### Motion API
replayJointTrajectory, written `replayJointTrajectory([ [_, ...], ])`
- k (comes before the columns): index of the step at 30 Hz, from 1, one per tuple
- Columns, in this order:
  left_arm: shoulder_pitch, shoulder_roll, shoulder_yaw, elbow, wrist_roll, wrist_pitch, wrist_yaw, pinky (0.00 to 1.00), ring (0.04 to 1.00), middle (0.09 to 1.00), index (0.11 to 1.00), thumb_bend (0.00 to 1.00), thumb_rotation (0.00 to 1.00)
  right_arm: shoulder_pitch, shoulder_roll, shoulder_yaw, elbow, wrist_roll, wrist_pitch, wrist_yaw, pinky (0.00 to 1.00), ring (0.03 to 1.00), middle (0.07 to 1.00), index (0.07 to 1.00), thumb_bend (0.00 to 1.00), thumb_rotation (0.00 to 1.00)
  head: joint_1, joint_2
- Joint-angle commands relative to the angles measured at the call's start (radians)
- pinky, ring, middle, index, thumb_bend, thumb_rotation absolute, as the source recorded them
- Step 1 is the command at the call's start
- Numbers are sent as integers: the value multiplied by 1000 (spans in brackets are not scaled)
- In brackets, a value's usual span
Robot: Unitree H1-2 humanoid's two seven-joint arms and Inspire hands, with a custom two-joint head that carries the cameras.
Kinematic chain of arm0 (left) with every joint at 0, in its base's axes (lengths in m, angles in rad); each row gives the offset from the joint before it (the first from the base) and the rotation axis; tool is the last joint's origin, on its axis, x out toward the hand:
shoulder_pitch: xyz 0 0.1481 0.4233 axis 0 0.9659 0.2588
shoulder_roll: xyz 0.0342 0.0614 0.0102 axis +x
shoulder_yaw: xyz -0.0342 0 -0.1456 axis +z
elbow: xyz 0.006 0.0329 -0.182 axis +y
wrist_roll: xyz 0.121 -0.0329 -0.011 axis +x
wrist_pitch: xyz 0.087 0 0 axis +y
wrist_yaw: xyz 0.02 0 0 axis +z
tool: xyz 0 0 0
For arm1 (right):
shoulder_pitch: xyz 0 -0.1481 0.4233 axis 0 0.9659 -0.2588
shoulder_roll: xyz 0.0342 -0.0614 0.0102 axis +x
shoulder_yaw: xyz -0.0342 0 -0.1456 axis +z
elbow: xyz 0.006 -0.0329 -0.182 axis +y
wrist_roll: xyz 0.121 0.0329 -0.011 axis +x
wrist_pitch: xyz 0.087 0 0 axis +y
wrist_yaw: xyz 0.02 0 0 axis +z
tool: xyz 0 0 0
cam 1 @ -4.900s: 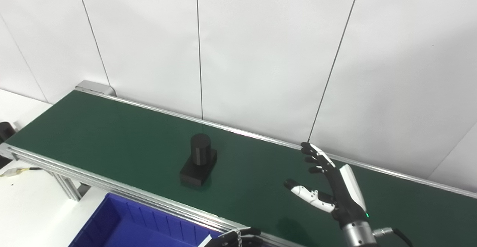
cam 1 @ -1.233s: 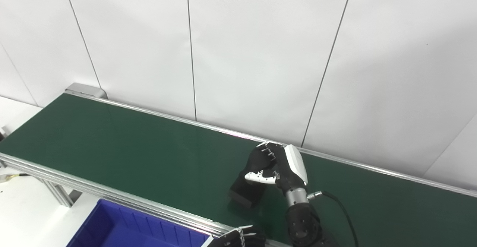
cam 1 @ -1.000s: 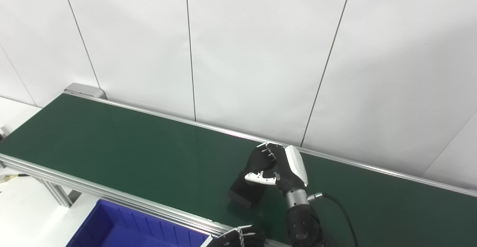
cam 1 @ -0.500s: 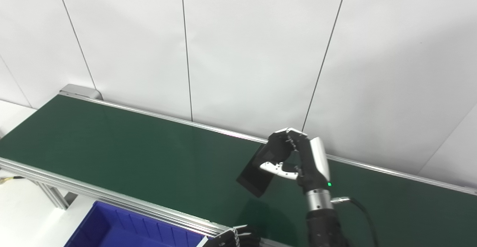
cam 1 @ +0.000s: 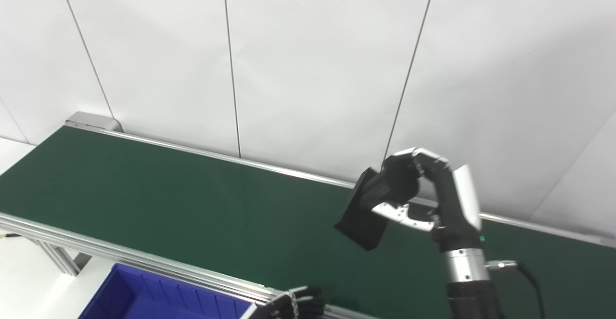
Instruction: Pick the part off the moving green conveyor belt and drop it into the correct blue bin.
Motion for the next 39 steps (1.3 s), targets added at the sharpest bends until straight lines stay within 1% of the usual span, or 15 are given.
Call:
replayJointTrajectory([
  [1,-3,8,3,-35,-32,-4,-21,801,787,790,826,1000,368,3,-10,-20,-99,11,22,18,355,426,505,500,518,0,-25,20],
  [2,-2,13,4,-39,-36,-3,-24,806,790,792,828,1000,370,15,-14,-28,-131,6,31,26,367,431,504,498,518,0,-52,37],
  [3,-2,17,5,-42,-39,-2,-26,813,795,796,832,1000,375,23,-17,-33,-154,3,38,32,370,432,503,497,519,0,-52,37],
  [4,0,22,7,-48,-44,2,-29,821,802,801,838,998,382,36,-20,-41,-188,0,52,38,373,432,502,498,519,0,-86,57],
  [5,1,26,9,-52,-48,4,-32,828,806,804,841,993,386,46,-22,-47,-211,-2,62,44,378,434,502,497,519,0,-86,57],
  [6,2,32,12,-57,-61,13,-39,829,806,804,841,993,386,60,-24,-56,-244,-5,72,48,378,434,502,497,519,0,-117,75],
  [11,2,60,24,-79,-103,34,-61,831,813,807,845,965,380,124,-36,-94,-370,-35,105,69,385,432,498,503,518,0,-180,116],
  [13,2,71,29,-85,-115,37,-71,827,813,807,847,956,380,154,-30,-107,-417,-48,131,78,321,401,494,517,516,0,-198,131],
  [14,1,76,32,-87,-120,40,-75,824,811,806,848,954,380,172,-31,-113,-440,-51,138,82,305,392,490,523,516,0,-200,133],
  [17,0,89,41,-102,-133,52,-82,822,809,805,850,956,380,220,-29,-125,-497,-60,158,99,325,401,485,524,516,0,-226,158],
  [22,6,109,56,-134,-158,82,-91,806,796,795,841,958,364,306,-3,-141,-565,-108,180,103,359,420,490,514,518,0,-264,181],
  [27,15,130,72,-163,-178,104,-104,804,794,798,841,955,369,409,22,-157,-609,-134,163,93,341,410,490,518,517,0,-316,208],
  [30,19,140,82,-174,-187,115,-108,792,784,793,835,954,376,465,34,-164,-620,-150,145,85,363,427,496,504,519,0,-330,218],
  [36,33,157,106,-218,-196,157,-100,778,772,778,824,986,389,576,66,-169,-615,-178,89,34,321,394,477,529,515,0,-380,255],
  [39,35,165,117,-234,-198,177,-100,773,770,777,822,997,407,633,83,-169,-584,-183,61,-8,305,391,490,527,514,0,-397,266],
])
